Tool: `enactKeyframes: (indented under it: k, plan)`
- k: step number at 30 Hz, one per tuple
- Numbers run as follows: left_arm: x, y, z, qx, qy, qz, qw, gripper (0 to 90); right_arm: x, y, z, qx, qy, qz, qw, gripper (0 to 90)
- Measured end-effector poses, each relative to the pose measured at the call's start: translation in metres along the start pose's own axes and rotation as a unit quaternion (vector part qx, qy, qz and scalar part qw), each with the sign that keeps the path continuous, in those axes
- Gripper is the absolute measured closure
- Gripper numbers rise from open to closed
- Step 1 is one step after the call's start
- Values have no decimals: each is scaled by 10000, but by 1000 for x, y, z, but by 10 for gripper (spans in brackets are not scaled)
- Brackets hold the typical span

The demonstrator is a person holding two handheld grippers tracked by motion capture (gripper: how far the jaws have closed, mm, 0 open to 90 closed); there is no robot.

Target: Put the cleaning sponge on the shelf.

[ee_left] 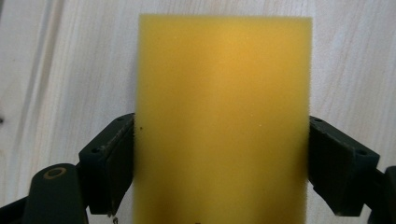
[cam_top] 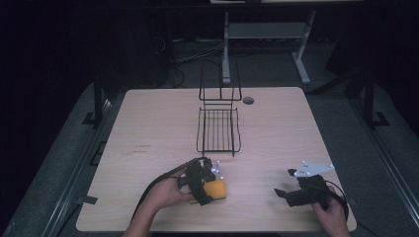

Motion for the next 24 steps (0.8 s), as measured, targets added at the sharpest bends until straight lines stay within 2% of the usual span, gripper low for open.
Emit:
enactKeyframes:
  k: [24]
  plan:
    - [0, -2, 1, -58, -18, 61, 10000, 216, 0, 0, 0, 12, 10, -3, 10000, 141]
Point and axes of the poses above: each handheld gripper's, and its own axes: y roughly backward along the jaws, z roughly out of its underside, x roughly to its right, the point moved 10 cm from there along -y, roughly forward along the jaws, and after that the axes turned 5 degrees about -z, right-handed, at the moved point
